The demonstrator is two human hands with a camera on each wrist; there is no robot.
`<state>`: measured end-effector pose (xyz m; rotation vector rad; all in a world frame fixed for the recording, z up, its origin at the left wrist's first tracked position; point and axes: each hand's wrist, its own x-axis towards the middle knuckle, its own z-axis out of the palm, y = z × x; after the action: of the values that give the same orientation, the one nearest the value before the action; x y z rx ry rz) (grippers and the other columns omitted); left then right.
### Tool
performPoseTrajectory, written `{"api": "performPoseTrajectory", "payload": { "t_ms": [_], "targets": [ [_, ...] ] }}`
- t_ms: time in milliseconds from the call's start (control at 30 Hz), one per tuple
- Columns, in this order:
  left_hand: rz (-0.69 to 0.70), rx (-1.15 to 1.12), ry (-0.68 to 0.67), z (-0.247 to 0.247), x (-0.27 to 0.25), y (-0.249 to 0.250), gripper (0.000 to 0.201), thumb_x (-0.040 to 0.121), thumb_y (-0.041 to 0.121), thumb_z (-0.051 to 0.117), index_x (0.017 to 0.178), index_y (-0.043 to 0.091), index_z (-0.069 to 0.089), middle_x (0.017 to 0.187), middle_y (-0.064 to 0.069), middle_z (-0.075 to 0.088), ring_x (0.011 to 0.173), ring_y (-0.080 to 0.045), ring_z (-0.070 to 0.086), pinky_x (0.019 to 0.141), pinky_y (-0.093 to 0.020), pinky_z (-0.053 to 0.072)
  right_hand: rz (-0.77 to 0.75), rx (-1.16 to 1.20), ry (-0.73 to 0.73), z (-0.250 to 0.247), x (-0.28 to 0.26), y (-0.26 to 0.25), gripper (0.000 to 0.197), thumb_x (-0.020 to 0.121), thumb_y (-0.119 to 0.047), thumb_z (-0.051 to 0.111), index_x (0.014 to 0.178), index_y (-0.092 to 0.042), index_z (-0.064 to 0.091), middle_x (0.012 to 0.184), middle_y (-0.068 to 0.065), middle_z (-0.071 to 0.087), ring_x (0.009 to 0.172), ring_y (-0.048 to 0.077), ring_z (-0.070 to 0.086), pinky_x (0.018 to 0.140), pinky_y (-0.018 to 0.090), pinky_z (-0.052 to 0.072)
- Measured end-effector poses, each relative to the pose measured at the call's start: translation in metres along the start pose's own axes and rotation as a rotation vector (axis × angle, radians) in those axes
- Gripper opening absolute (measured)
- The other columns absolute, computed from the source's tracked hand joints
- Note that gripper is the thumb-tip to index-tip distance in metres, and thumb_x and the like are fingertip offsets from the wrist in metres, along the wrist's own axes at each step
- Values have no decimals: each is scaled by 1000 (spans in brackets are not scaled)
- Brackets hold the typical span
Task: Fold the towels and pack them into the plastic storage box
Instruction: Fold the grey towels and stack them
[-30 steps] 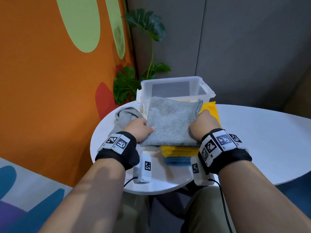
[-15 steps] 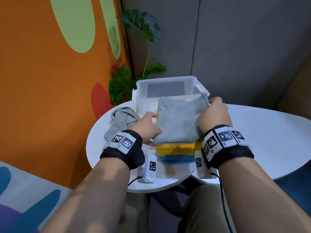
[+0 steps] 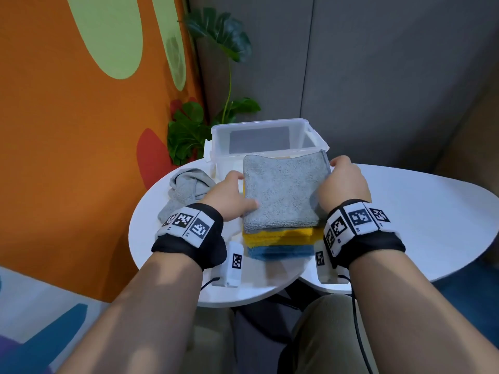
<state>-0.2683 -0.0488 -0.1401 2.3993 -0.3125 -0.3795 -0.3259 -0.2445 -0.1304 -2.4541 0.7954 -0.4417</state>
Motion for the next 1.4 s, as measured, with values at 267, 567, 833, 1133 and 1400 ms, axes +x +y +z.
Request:
{"api": "performPoseTrajectory", "payload": {
  "t_ms": [267,567,833,1133,1400],
  "targets": [
    [230,412,4,25,19,5,58,101,36,40,152,21,20,162,-4,4,148,-28,9,119,-47,16,-143,-196,-229,34,-13,-14,49,95,-39,41,138,-17,39,150,7,31,140,26,26,110,49,25],
    [136,492,-144,50,49,-30,64,95,59,14,152,35,-3,159,14,-17,148,-28,-11,116,-59,9,-96,-321,-380,57,-13,6,73,92,-65,24,152,-27,7,160,-1,-10,147,22,-10,114,57,-1],
    [163,423,-115,50,57,-43,80,79,74,10,151,41,1,159,18,-13,149,-24,-6,117,-56,7,-109,-339,-384,59,-11,6,73,91,-66,23,152,-29,7,160,-2,-11,147,21,-10,115,57,-1],
    [98,195,222,14,37,-71,41,88,45,52,126,29,55,136,-4,47,117,-26,51,101,-43,43,-55,-426,-298,49,-14,-25,57,93,-45,35,146,-22,30,158,4,15,146,24,5,111,64,1],
    [-175,518,-14,-9,22,-120,43,93,33,52,133,19,49,131,-10,52,113,-30,54,94,-35,45,-280,-232,-255,53,-34,-80,52,95,-37,39,144,-18,34,152,6,28,144,22,14,115,55,7]
  ]
}}
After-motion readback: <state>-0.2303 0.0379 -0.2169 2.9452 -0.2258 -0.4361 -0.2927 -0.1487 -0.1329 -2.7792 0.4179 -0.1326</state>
